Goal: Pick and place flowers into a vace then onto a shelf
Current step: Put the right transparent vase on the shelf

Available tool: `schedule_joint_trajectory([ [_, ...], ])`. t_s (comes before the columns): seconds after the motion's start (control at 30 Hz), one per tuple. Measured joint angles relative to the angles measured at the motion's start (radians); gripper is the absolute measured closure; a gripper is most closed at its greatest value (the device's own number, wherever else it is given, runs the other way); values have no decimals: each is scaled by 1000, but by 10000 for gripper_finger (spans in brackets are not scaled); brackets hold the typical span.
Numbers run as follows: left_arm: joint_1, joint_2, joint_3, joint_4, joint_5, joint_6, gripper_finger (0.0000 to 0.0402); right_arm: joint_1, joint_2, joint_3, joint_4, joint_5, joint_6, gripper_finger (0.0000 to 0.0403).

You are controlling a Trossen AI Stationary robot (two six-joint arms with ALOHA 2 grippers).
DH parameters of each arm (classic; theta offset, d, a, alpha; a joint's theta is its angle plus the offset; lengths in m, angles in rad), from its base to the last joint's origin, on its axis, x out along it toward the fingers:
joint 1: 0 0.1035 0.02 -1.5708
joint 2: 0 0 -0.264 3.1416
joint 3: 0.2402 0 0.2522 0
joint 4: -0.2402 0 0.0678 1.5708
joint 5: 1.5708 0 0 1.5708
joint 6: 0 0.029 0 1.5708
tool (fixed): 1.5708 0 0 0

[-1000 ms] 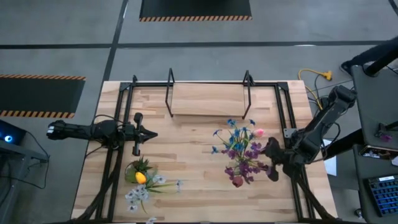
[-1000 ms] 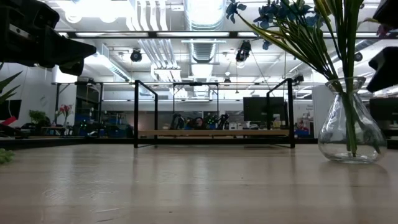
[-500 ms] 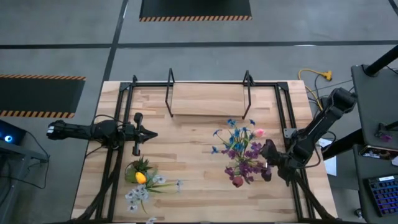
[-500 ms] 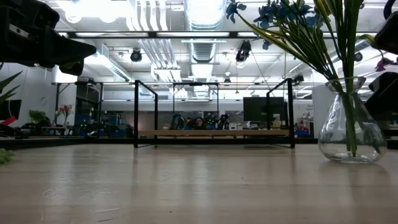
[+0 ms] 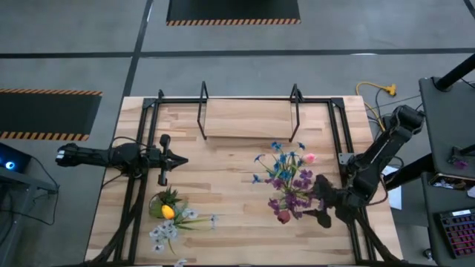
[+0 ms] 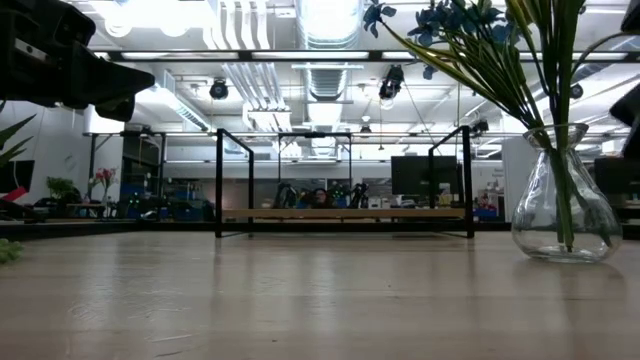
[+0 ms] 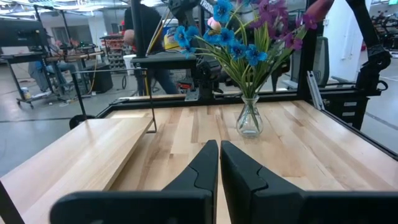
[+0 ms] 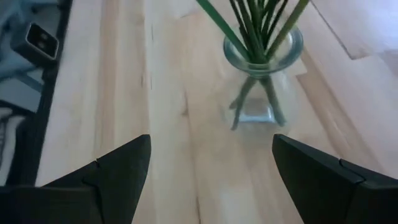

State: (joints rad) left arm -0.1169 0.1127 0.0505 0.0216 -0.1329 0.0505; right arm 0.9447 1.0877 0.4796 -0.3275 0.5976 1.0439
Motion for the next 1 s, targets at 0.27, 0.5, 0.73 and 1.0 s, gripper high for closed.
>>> schedule_joint_trajectory([
  [0.27,0,0,0,0,0,0,402,76,30,183,-319,35,81,78],
  [0.5,0,0,0,0,0,0,402,146,66,242,-321,14,80,78],
  [0.73,0,0,0,-1,0,0,402,219,86,253,-326,66,138,78],
  [1.0,0,0,0,0,0,0,402,259,123,240,-330,203,211,78],
])
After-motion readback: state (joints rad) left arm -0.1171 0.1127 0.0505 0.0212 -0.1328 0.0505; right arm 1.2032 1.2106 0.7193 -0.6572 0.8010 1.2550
